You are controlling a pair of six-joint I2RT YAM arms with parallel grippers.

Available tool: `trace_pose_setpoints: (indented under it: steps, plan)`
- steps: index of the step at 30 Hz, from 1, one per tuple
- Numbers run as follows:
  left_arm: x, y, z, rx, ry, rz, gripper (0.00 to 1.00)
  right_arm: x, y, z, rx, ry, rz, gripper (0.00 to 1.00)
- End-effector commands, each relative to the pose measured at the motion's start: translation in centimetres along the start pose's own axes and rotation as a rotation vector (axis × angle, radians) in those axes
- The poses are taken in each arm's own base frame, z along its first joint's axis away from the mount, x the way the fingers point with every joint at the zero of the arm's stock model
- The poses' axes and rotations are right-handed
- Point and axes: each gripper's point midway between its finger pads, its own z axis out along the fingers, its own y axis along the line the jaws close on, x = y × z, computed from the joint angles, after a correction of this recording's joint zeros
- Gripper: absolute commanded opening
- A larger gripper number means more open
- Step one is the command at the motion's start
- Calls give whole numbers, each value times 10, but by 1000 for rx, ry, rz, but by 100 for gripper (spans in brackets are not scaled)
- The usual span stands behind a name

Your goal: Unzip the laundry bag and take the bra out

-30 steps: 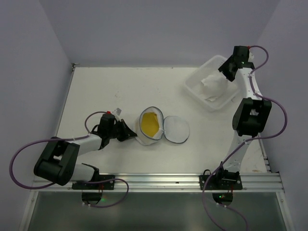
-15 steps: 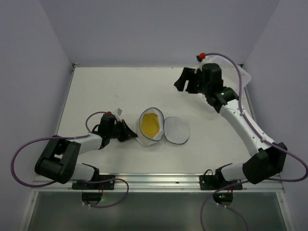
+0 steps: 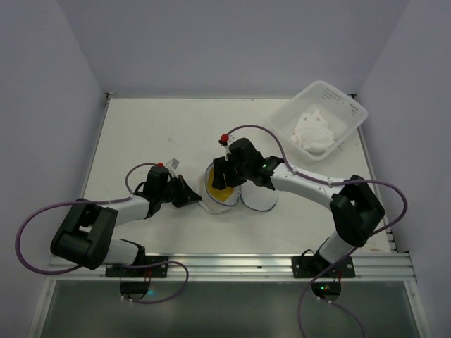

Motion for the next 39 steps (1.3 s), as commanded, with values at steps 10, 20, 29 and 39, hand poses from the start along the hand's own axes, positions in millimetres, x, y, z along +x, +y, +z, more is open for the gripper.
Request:
trace_pose_setpoints:
  steps: [10,20,29,39]
  plan:
    - [-11,-17,-5,62,-36,40,0,18,-26,67,180,21,5,71]
    - [-9,-16,-3,70,-30,30,0,86,-54,99,253,235,38,56]
    - [-11,-20,-8,71,-43,25,0,50,-22,53,108,125,-69,0]
    - [-18,-23,-15,64,-74,25,4,8,4,-47,-91,-31,-135,0]
